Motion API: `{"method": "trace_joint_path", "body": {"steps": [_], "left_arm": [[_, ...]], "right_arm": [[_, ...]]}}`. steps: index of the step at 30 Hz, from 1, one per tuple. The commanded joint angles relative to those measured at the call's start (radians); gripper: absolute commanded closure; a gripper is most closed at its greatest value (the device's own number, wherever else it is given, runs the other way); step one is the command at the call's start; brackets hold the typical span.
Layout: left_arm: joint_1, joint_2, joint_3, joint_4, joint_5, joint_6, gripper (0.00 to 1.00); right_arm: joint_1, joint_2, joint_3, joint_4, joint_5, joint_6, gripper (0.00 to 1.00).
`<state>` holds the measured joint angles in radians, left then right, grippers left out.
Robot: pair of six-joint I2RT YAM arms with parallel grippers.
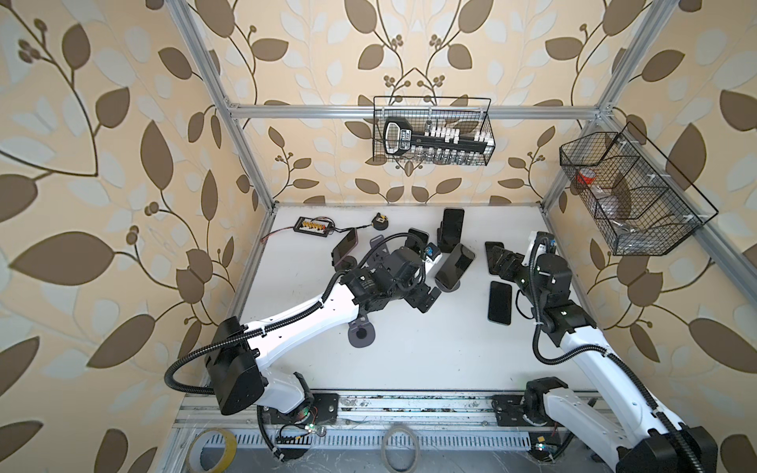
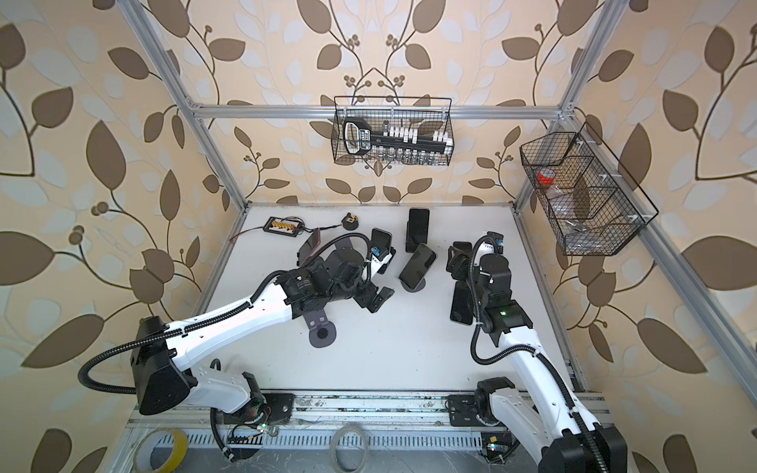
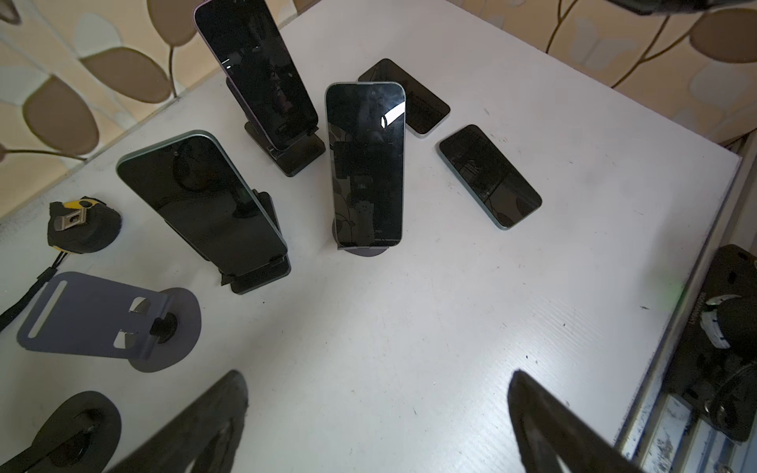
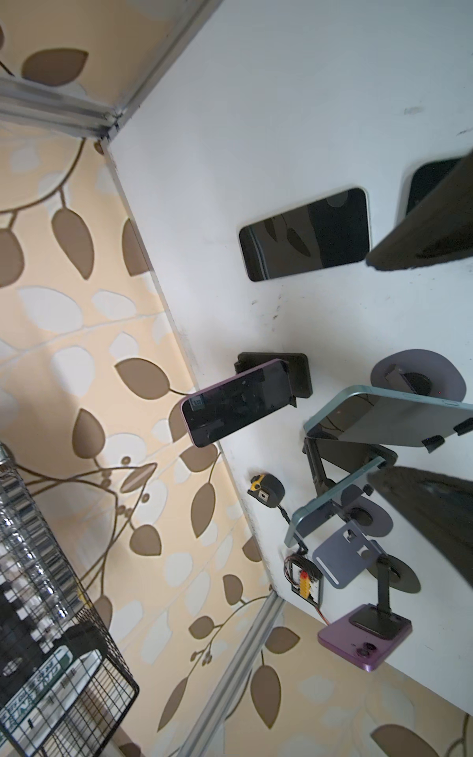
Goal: Remove the phone from the phone stand
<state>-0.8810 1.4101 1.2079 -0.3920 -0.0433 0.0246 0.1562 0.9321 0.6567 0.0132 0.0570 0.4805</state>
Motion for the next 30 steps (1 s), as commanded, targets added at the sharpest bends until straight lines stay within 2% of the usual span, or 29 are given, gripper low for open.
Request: {"method": "trace_joint_path", "body": {"steps": [1,11,16,19,21,24,28,30], "left_arm": [[0.030,-0.059,-0.008,0.033,0.041,-0.015,0.01],[0.079,-0.071,-0.014,0.054,0.101,-0.044,0.01],[0.085,-0.068,-0.013,0.048,0.080,-0.045,0.01],[0.085,-0.062,-0.008,0.040,0.074,-0.043,0.01],[0.085,-0.058,-0.007,0.040,0.080,-0.051,0.01],[0.085,-0.049,-0.006,0.042,0.084,-0.065,0.01],[0.085,-0.008,-0.002,0.056,0.108,-0.133,0.01],[0.085,0.023,0.018,0.058,0.112,-0.195,0.02]], "right_arm": [[0.034,0.021,0.049,0.021,-0.037,0.012,0.24],[0.155,0.078,0.081,0.039,-0.059,-0.040,0.24],[0.172,0.108,0.102,0.001,-0.037,-0.004,0.23],[0.179,0.146,0.118,-0.032,-0.103,0.012,0.25],[0.206,0.183,0.135,-0.066,-0.127,0.013,0.30],[0.223,0.214,0.148,-0.107,-0.115,0.026,0.42],[0.223,0.223,0.154,-0.125,-0.120,0.041,0.50],[0.223,0.226,0.166,-0.139,-0.126,0.040,0.51]]}}
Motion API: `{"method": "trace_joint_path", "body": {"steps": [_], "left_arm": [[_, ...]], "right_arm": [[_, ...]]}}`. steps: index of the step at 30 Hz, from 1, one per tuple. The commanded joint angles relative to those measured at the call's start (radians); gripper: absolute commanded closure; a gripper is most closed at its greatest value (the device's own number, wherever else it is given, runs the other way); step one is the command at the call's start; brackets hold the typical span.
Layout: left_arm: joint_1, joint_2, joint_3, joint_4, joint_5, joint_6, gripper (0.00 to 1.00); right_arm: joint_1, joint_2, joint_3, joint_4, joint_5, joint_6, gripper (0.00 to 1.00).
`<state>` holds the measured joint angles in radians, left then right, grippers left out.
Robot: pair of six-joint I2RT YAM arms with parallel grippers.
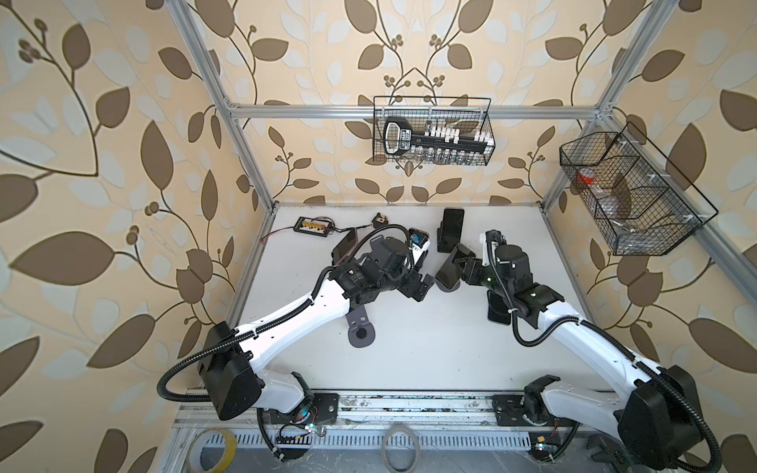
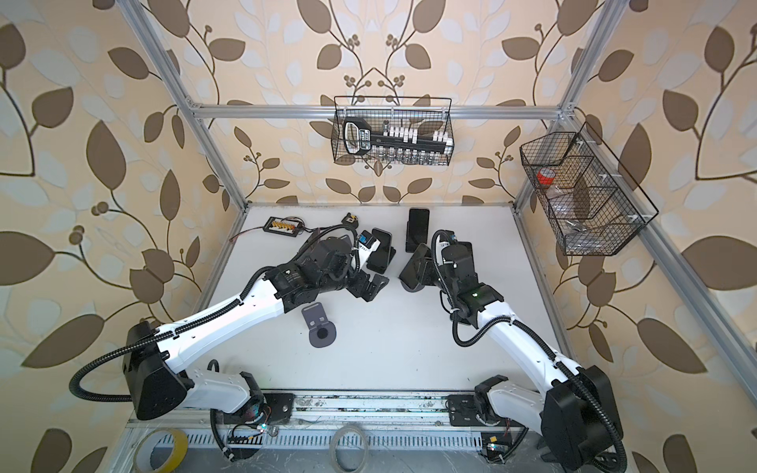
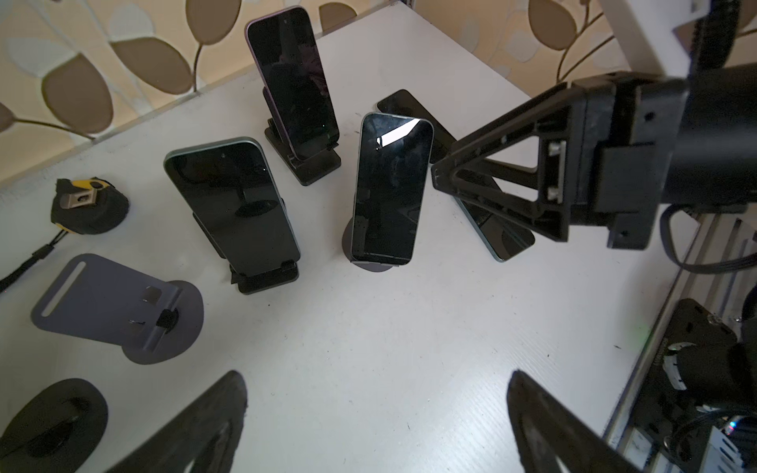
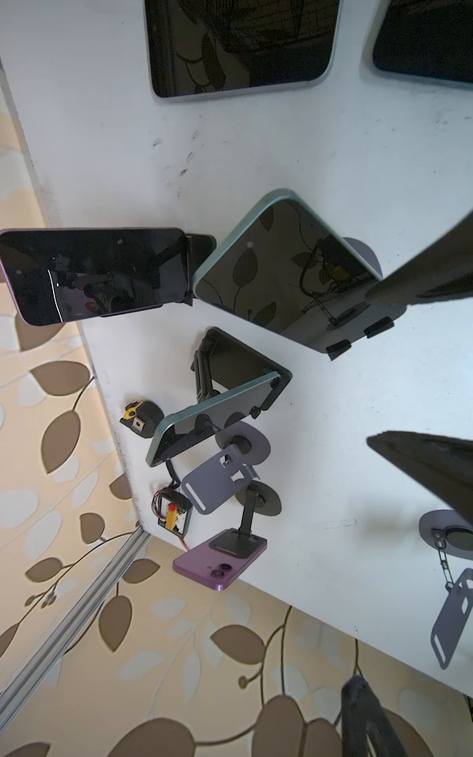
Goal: Remove the phone from the phone stand
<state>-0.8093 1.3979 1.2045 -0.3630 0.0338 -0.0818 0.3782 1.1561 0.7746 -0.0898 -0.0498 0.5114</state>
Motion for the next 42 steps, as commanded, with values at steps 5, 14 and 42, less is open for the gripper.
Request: {"method": "trace_joint_path", "body": {"steps": [5,14,42], "left_arm": [[0.019,0.140,0.079,0.024,-0.033,-0.236,0.21],[0.073,0.269,0.117,0.055,-0.006,-0.351,0.40],[0.101,0.544,0.230,0.140,0.173,-0.497,0.72]], "right_arm": [[0.001,-0.010,0.064,-0.053,-0.011,-0.014,0.50],[-0.001,-0.041,0.040,-0.027,-0.012,-0.049,0.49],[-0.012,-0.046,-0.018,-0.002,-0.024,-0.083,0.47]]}}
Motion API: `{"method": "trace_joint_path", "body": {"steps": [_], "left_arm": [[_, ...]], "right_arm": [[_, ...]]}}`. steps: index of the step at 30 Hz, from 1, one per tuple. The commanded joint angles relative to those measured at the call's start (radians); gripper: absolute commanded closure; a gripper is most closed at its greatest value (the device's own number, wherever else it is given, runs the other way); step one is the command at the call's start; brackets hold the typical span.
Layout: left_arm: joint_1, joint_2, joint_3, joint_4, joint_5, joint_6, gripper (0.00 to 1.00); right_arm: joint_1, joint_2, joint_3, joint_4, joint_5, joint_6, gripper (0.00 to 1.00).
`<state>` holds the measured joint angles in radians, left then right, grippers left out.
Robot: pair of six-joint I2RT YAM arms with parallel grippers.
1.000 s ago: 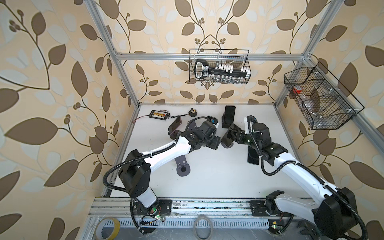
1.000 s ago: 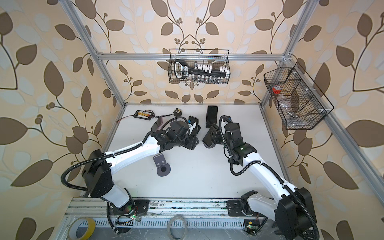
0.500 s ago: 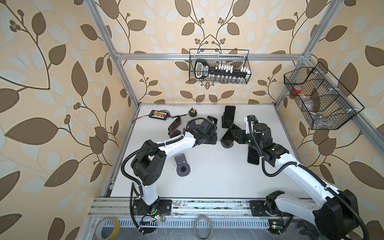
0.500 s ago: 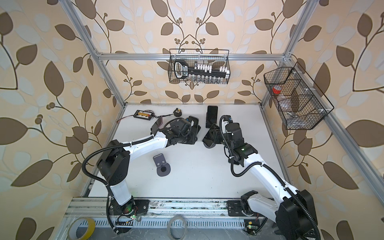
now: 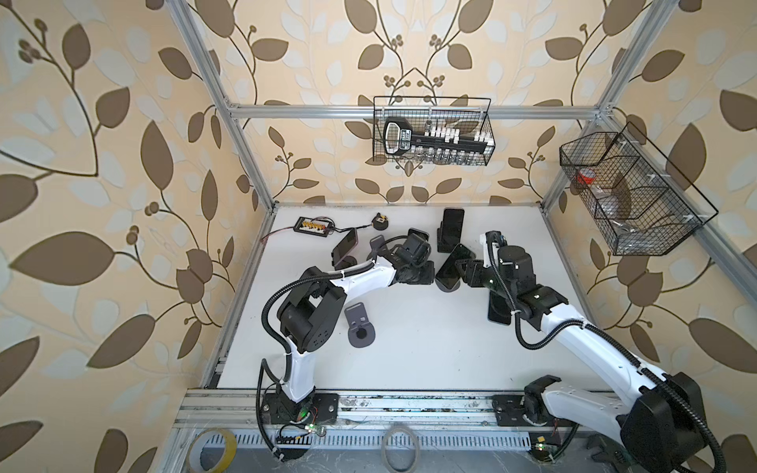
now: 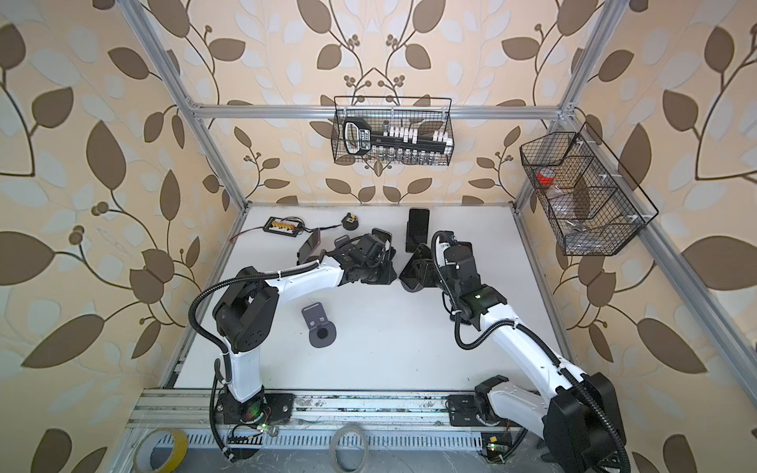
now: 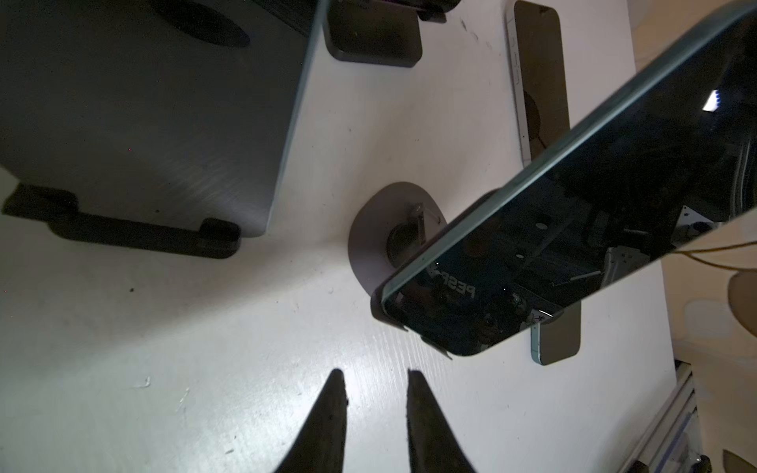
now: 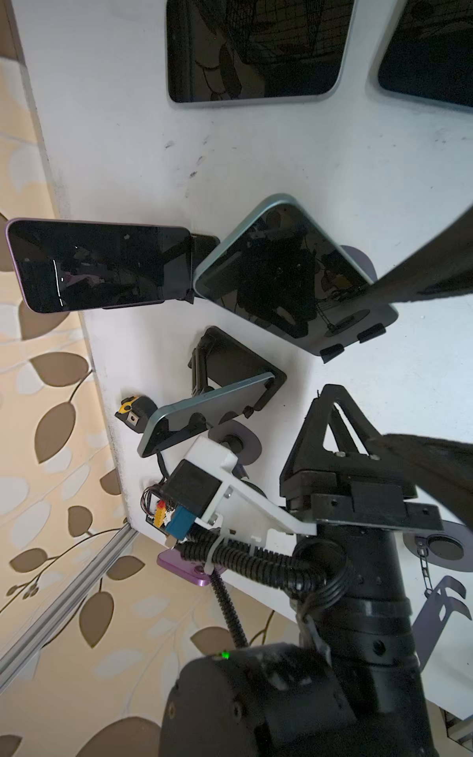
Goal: Remove the phone from the phone stand
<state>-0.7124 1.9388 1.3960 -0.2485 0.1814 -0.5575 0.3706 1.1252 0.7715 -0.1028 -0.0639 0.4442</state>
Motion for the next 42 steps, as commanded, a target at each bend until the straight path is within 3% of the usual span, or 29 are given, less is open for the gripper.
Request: {"method": "trace_joint_path", "body": {"steps": [1,42], "left_arm": [[0.004,0.007,0.040,0.026,0.027,-0.023,0.72],[0.014,0.081,0.067,0.067,0.019,-0.054,0.76]], "right_arm": [[-0.005,-0.015,-0.014,0.009,-0.011,-0.015,0.47],[-0.007,0.007,-0.023,0.013,-0.045,-0.004,0.47]]}}
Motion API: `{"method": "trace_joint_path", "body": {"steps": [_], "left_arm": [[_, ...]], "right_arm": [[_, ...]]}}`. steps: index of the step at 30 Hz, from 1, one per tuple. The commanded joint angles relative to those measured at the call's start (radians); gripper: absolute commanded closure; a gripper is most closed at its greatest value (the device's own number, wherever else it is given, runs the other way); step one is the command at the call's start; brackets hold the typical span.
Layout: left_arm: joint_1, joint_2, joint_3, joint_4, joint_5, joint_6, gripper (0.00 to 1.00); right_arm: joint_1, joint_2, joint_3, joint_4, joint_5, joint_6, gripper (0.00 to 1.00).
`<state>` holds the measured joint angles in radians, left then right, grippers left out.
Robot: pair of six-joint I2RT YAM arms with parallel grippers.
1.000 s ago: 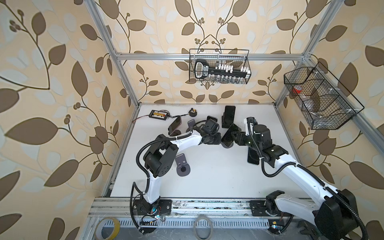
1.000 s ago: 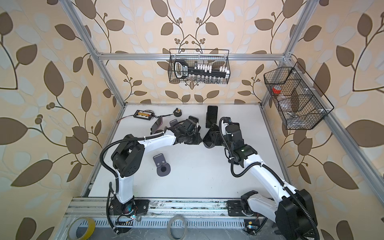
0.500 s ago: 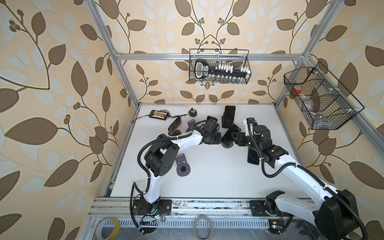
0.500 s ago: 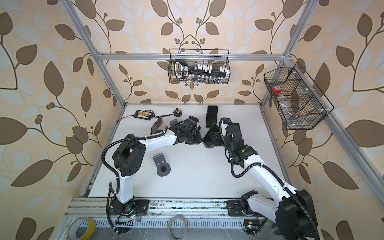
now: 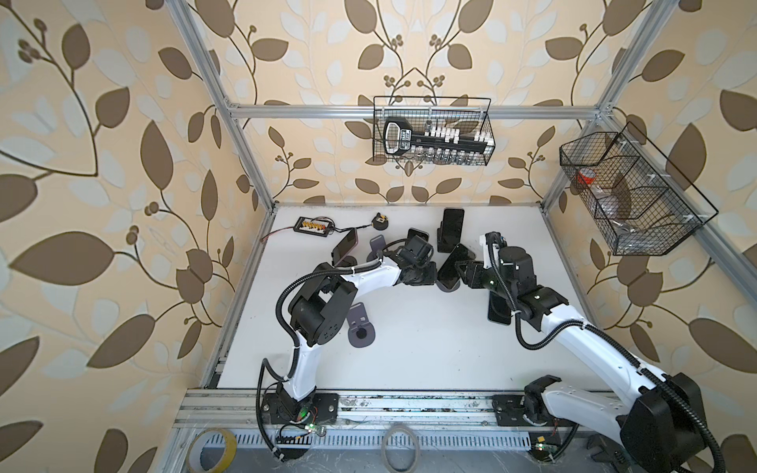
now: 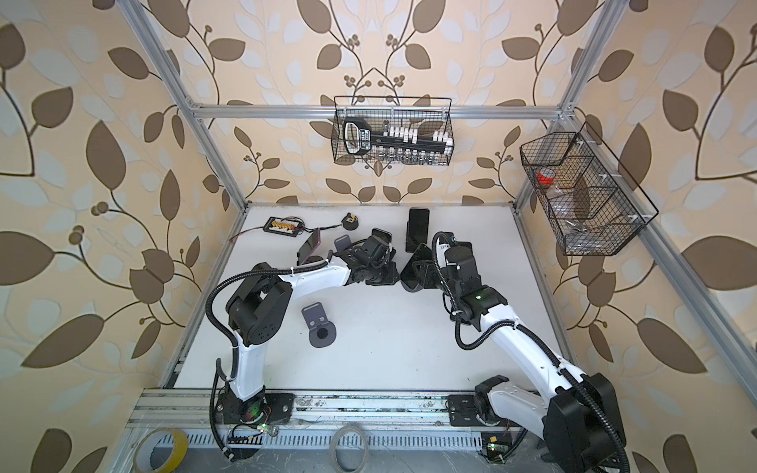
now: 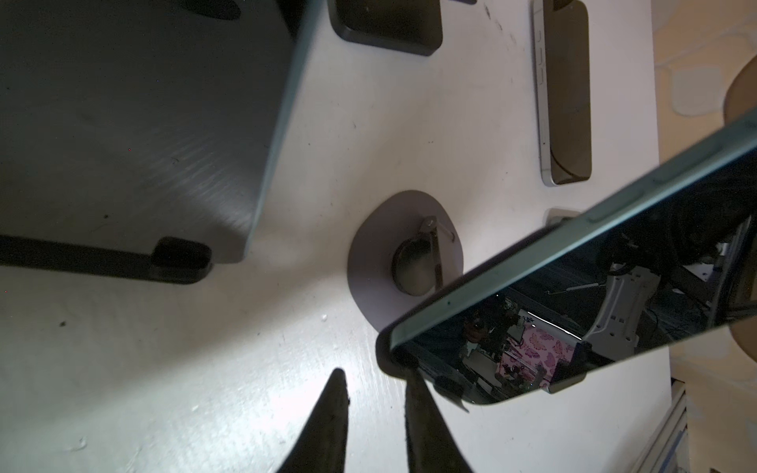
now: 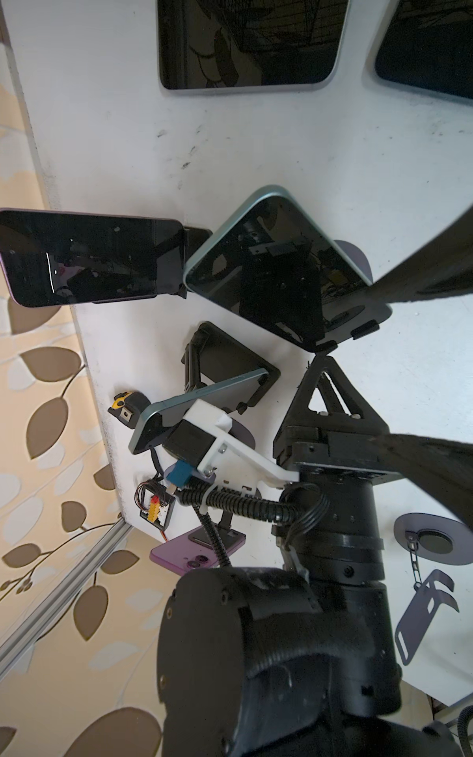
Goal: Remove the phone from the phone stand
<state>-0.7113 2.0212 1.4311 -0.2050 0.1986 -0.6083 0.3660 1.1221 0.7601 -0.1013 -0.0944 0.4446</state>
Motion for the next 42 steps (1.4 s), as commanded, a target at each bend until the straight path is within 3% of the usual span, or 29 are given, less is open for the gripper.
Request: {"method": "trace_joint_path", "body": {"steps": [1,42], "left_arm": [[0.013,-0.002,0.029,0.025,0.001,-0.004,0.76],[0.019,0.002,-0.033,0.058,0.044,-0.046,0.80]], "right_arm": [[-0.004,0.011,-0.012,0.011,-0.015,-0.004,0.47],[-0.005,0.025,-0.005,0.008,-0.025,-0.006,0.46]]}}
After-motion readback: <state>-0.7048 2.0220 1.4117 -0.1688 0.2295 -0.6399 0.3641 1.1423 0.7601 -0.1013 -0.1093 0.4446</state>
